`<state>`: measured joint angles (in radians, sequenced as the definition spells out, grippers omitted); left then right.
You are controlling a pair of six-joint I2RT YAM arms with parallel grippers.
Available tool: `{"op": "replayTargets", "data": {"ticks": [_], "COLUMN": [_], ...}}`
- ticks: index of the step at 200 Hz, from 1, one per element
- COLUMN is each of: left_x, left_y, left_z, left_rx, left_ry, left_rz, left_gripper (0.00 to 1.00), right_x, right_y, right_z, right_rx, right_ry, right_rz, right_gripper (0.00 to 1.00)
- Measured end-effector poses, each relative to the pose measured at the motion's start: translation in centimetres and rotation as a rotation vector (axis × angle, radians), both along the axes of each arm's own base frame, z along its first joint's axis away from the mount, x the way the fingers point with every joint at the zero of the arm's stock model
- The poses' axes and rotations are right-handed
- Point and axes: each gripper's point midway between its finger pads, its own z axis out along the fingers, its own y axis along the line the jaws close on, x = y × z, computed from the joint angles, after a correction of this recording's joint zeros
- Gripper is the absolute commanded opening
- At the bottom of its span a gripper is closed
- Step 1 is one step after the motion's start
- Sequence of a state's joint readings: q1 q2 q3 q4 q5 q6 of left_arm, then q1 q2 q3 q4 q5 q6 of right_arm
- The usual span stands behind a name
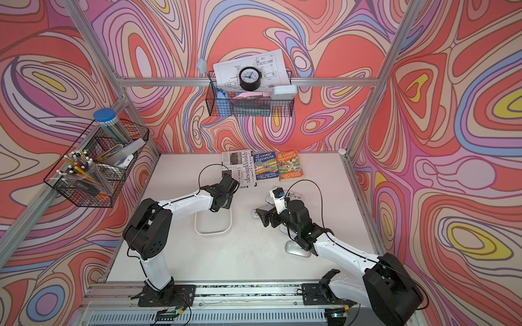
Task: Put the mouse in the storage box
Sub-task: Place the mouse in the storage box, then pick up the mouse from the center of the board.
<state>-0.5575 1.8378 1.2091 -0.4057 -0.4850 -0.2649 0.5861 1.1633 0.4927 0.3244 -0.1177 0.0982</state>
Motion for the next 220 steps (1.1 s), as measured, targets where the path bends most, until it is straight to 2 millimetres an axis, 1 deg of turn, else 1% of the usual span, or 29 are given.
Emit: {"op": "replayTargets", "data": {"ticks": [42,71,114,139,159,178,186,200,220], "left_x": [-0.4,-0.8,-1.7,-2.0,-2.0,-2.6,-3.1,-4.1,-5.9], "left_y": [-0.8,-1.3,-1.3,-1.1,-1.1,-1.1,-1.1,-1.1,-1.0], "left_z": [0.5,0.7,0.6,1.3,2.8,4.6,5.5,7.8,11.6], "left_rx": [-0.068,-0.109,-0.157,-0.201,-0.244,-0.288,-0.308,-0.352,-0.428], "left_ry": [0.007,0.018,0.042,0.043,0.022,0.011,0.008,-0.008,-0.048], "left_rz": [-0.014,-0.020,-0.017,-0.010,-0.010,-0.017,-0.022,-0.036,-0.065], "left_gripper": [0.78,0.79,0.80,0.80,0.80,0.79,0.79,0.79,0.79], "right_x": [0.3,0.7,1.2,1.4,1.9,3.1,3.9,5.7,8.7], "right_y": [-0.4,-0.9,-1.2,-1.4,-1.6,-2.1,-2.5,-3.6,-6.2], "right_z": [0.1,0.0,0.5,0.6,0.6,0.5,0.5,0.5,-0.2], "right_rx": [-0.007,-0.018,-0.023,-0.029,-0.037,-0.047,-0.052,-0.055,-0.062], "right_ry": [-0.005,0.007,0.008,0.012,0.028,0.071,0.096,0.156,0.264], "right_rz": [-0.029,-0.063,-0.098,-0.114,-0.141,-0.200,-0.236,-0.311,-0.433], "right_gripper": [0.98,0.98,0.98,0.98,0.98,0.98,0.98,0.98,0.98]}}
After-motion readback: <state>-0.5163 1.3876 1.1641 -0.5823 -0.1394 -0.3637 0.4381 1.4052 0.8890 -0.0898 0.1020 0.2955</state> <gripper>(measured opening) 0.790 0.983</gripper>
